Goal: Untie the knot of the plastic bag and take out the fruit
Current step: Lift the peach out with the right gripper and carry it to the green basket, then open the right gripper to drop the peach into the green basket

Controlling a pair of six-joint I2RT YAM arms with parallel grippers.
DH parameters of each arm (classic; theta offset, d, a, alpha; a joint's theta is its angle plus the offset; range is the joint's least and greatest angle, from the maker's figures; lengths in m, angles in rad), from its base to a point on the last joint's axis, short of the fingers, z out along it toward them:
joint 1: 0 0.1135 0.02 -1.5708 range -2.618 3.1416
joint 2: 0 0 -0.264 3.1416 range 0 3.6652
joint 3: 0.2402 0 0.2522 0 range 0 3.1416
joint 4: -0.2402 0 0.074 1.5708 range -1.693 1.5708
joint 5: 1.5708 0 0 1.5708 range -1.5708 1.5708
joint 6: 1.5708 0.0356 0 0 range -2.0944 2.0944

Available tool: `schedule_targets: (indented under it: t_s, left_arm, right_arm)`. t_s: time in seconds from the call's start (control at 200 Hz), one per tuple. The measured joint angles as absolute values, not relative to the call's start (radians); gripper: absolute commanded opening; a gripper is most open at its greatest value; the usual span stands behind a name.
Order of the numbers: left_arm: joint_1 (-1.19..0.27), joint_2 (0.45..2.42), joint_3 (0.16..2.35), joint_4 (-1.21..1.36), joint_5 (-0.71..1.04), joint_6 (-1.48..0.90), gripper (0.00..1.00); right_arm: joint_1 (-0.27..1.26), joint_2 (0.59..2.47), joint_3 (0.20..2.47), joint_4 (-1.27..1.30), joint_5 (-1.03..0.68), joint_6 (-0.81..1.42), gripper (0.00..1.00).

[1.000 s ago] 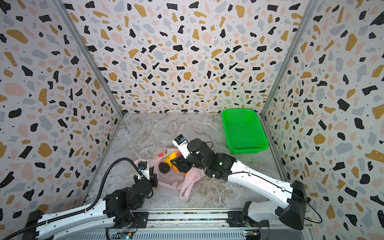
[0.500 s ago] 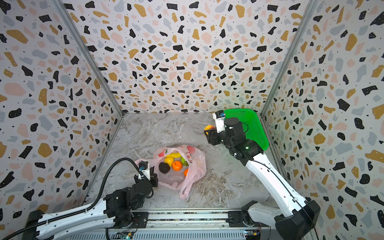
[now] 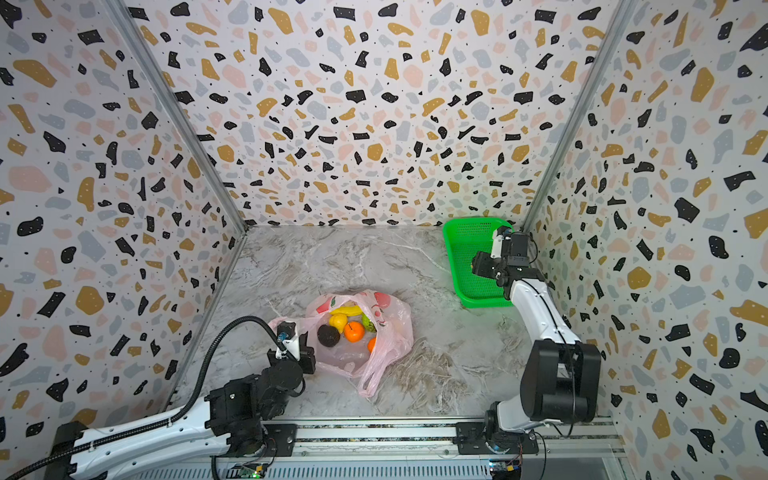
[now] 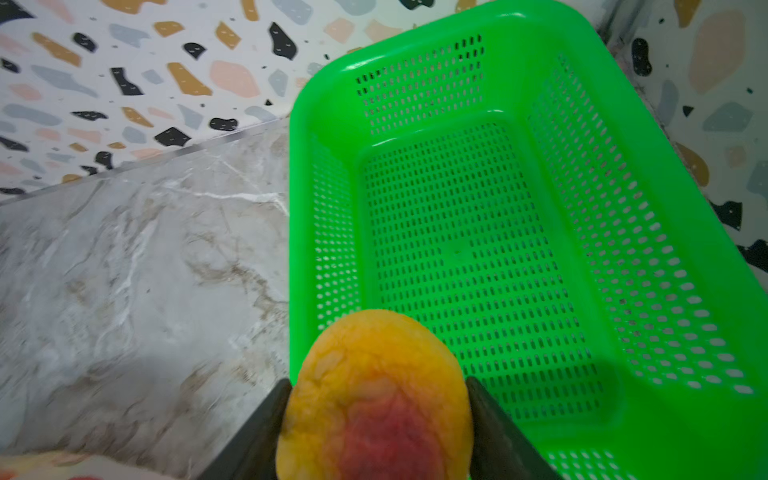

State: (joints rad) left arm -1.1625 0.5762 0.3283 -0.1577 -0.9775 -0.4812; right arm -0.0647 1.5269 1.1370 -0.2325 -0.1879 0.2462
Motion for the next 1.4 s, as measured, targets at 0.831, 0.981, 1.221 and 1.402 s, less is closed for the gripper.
schedule_targets:
  t_s: [0.831,0.981,1.221,1.402]
  left_arm:
    - [-1.163,0.575,0.328,-0.130,-0.973,-0.433,0.00]
    - [-1.163,0.575,0.328,-0.130,-0.973,-0.433,0.00]
    - [-1.163,0.575,0.328,-0.130,-0.973,-0.433,0.00]
    - [-1.163,0.574,0.328,-0.132,-0.974,-0.435,0.00]
  right_arm:
    - [-0.087,1.819,1.239,-0.180,-0.107,0.252,0.86]
    - [-0.087,1.818,1.239,-0.183,-0.104,0.253,0.86]
    - [-0.080,1.734,1.219,-0.215,-0.137,0.260,0.86]
    - [0.032,1.559,1.210,-0.291,-0.194,0.253,0.85]
